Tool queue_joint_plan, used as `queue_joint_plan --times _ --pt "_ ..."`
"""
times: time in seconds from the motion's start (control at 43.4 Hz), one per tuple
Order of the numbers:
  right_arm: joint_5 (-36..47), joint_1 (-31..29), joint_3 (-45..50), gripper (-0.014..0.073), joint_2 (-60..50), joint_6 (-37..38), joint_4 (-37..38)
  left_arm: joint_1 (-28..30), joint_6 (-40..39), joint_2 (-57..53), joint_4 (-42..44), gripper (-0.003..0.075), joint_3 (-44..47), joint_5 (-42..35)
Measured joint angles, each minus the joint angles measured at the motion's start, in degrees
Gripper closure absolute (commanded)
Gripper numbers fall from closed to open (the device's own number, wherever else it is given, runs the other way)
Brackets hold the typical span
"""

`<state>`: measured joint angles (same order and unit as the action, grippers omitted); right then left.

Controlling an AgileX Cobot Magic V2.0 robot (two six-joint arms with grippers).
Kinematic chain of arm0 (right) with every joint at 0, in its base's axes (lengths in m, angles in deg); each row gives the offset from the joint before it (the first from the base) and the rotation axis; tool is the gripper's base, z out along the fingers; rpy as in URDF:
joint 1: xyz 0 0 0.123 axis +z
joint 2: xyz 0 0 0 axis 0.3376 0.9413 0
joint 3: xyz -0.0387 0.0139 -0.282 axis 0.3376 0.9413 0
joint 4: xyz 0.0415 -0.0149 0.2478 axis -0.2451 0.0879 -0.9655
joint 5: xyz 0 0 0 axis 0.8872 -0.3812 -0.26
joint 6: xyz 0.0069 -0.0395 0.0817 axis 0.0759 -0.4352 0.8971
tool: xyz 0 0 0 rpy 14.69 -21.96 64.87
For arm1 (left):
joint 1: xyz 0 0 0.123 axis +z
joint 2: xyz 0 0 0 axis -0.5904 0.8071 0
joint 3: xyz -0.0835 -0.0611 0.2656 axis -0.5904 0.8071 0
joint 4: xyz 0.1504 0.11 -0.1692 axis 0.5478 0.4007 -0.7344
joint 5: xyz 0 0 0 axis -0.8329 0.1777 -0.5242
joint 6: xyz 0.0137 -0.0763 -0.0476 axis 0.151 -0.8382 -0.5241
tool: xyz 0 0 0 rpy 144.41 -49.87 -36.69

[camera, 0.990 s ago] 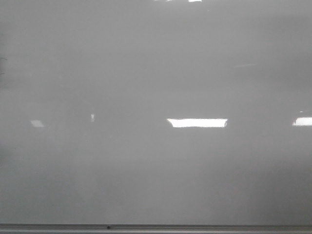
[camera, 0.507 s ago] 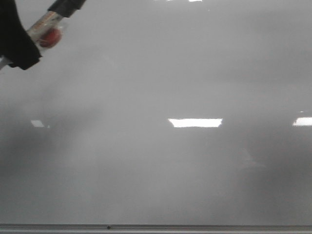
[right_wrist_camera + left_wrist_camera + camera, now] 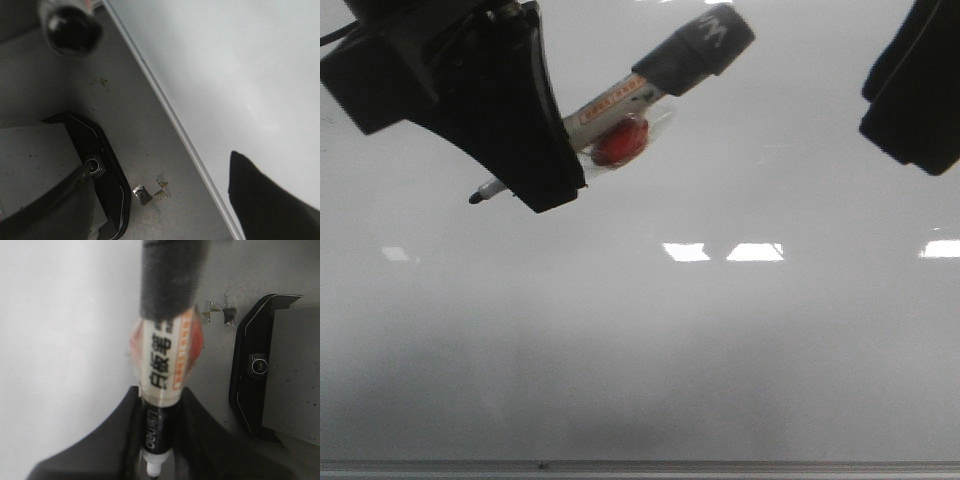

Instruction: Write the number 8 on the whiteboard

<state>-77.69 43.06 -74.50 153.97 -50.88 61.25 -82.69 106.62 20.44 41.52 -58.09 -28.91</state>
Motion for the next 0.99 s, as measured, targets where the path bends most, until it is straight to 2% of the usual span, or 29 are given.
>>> queue_joint_plan --times 0.138,0.276,0.737,0.806,0.99 --pt "1.1 6.4 0.0 0.0020 1.4 -2.3 -2.1 -1.9 1.5 0.0 0.0 0.0741 0.0 0.0" --pt "3.3 9.8 0.0 0.0020 2.7 -3.0 -5.5 -2.5 3.3 0.0 0.0 0.0741 0.0 0.0" --pt "8.9 10.8 0.0 0.0022 5.2 -3.7 -10.1 -2.5 6.2 0.0 0.2 0.0741 0.0 0.1" --pt "9.5 10.8 0.0 0.0049 5.4 -3.7 -10.4 -2.5 6.2 0.0 0.2 0.0741 0.0 0.0" --pt "9.9 10.9 0.0 0.0206 5.5 -3.8 -11.5 -2.5 6.3 0.0 0.2 0.0741 0.0 0.0"
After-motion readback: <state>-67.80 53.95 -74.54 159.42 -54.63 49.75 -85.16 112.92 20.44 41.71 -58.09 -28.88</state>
